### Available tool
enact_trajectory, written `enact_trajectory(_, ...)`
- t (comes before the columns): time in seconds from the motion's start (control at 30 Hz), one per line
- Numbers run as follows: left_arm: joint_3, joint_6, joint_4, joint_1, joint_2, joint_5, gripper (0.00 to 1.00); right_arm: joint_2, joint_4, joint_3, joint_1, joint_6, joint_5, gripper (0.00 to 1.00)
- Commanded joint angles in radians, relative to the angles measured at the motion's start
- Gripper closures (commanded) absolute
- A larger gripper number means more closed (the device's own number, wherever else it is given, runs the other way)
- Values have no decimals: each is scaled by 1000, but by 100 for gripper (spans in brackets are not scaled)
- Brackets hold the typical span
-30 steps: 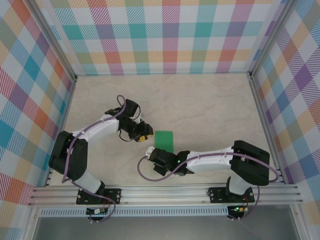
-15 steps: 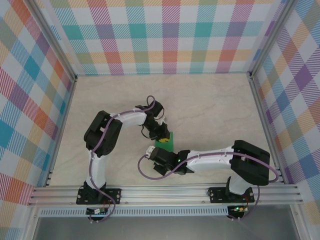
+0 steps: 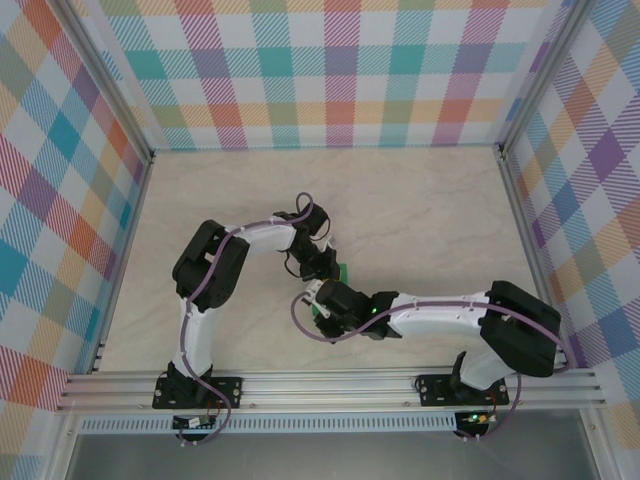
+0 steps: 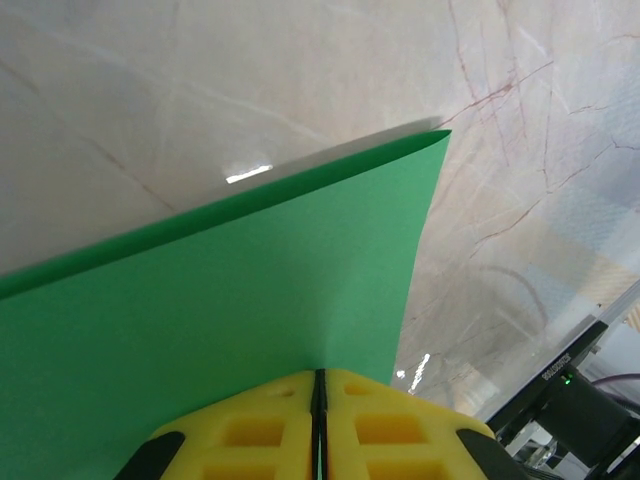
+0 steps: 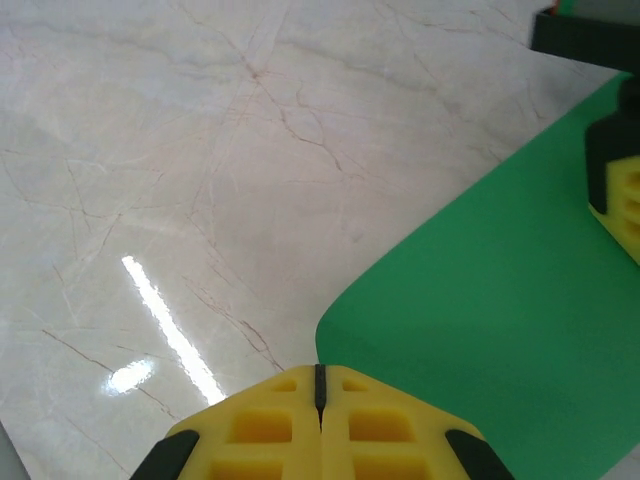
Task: Fold a paper plane with a square sheet of paper (fold left side to right side)
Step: Third fold the triangle at the center of the table.
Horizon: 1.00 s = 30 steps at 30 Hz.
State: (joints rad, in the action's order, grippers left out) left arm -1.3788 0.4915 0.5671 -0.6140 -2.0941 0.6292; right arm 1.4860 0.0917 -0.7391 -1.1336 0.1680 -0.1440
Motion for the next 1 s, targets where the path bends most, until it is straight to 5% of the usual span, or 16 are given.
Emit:
enact_trajectory(0.0, 36, -27, 4, -21, -59, -41, 91, -30, -38, 29, 58, 49, 143, 100)
enact_trajectory(0.23, 34, -32, 8, -21, -67, -43, 91, -23, -87, 77, 185, 115, 308, 100)
enact_trajectory(0.97, 13, -33, 27, -29, -79, -59, 93, 29, -66, 78, 365, 160, 324, 100)
